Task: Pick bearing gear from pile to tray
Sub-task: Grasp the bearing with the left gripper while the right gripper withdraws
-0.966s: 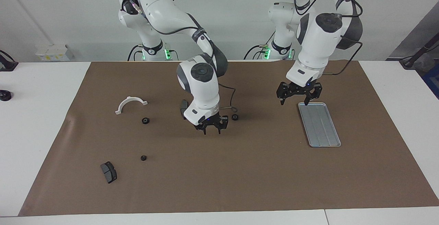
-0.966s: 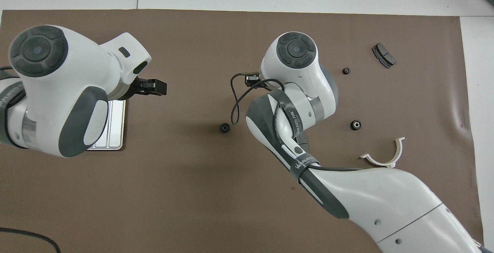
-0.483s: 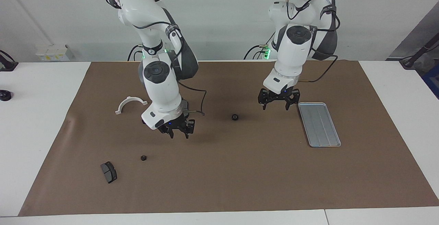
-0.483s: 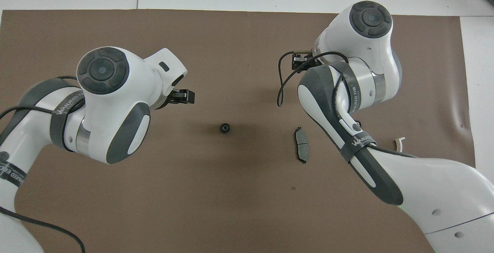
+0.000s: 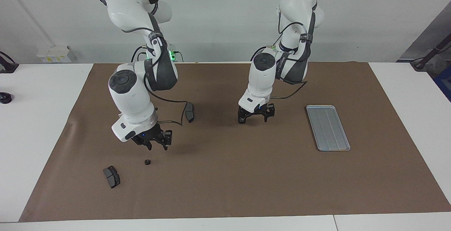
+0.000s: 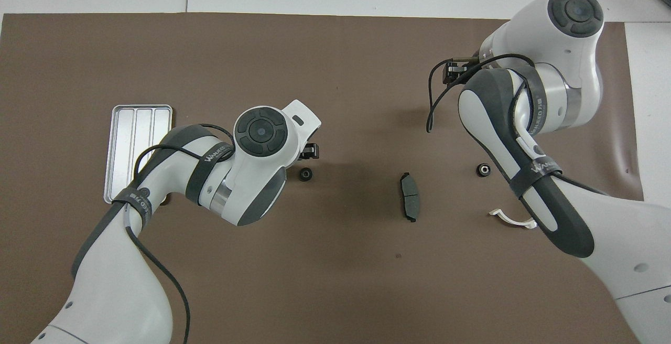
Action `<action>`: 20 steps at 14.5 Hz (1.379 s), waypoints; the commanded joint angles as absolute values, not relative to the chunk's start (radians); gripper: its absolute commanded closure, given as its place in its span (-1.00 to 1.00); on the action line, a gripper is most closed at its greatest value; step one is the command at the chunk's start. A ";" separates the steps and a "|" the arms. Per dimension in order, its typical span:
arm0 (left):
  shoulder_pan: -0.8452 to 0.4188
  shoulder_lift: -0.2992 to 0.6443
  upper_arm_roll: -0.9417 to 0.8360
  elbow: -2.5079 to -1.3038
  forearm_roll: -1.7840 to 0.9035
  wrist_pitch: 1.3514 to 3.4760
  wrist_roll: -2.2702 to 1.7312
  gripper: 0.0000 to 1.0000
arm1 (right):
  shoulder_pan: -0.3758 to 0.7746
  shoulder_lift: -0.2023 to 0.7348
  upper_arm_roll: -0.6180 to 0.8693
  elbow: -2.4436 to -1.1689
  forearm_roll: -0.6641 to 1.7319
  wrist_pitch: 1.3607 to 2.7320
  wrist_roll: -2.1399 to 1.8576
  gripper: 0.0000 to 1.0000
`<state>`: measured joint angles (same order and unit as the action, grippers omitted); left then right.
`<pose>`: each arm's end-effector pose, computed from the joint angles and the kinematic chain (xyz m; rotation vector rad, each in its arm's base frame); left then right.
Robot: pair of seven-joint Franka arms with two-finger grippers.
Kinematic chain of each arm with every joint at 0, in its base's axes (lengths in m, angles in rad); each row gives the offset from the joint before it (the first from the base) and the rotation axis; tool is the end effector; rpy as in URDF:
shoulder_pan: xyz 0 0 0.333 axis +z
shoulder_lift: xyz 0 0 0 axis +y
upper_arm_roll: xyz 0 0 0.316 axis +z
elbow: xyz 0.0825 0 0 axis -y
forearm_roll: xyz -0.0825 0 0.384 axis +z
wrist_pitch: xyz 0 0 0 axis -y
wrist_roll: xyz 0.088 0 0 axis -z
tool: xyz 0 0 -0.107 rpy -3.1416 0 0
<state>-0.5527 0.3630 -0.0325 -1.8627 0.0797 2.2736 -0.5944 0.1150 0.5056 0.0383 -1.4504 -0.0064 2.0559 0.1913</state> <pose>0.5330 -0.3492 0.3281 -3.1240 0.0601 -0.1067 0.7027 0.1035 0.4042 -3.1078 0.0637 -0.1503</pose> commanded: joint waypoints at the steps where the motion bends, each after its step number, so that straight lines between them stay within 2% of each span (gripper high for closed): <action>1: -0.592 0.397 -0.017 -1.859 0.106 2.331 -0.661 -1.00 | 0.072 0.489 0.051 -1.496 -0.017 2.086 0.115 -0.21; 2: -0.607 0.403 -0.018 -1.867 0.104 2.347 -0.676 -0.86 | 0.069 0.489 0.051 -1.508 -0.017 2.089 0.097 -0.21; 6: -0.630 0.394 -0.018 -1.914 0.104 2.379 -0.712 -0.82 | 0.060 0.505 0.049 -1.626 -0.017 2.252 0.032 -0.20; 9: -0.641 0.384 -0.018 -1.937 0.104 2.361 -0.722 -0.80 | 0.041 0.526 0.048 -1.631 -0.017 2.272 -0.021 -0.18; 11: -0.643 0.382 -0.018 -1.942 0.104 2.349 -0.767 -0.44 | 0.018 0.534 0.048 -1.631 -0.017 2.284 -0.073 -0.17; 13: -0.647 0.380 -0.015 -1.939 0.106 2.330 -0.769 0.52 | 0.017 0.548 0.048 -1.631 -0.017 2.313 -0.078 -0.17; 14: -0.647 0.380 -0.014 -1.931 0.106 2.310 -0.769 0.83 | 0.017 0.557 0.049 -1.631 -0.017 2.336 -0.078 -0.17; 15: -0.647 0.379 -0.014 -1.927 0.107 2.289 -0.769 1.00 | 0.017 0.564 0.048 -1.631 -0.017 2.350 -0.078 -0.17; 20: -0.600 0.270 -0.006 -1.930 0.107 2.157 -0.711 1.00 | 0.025 0.577 0.049 -1.629 -0.017 2.374 -0.077 -0.17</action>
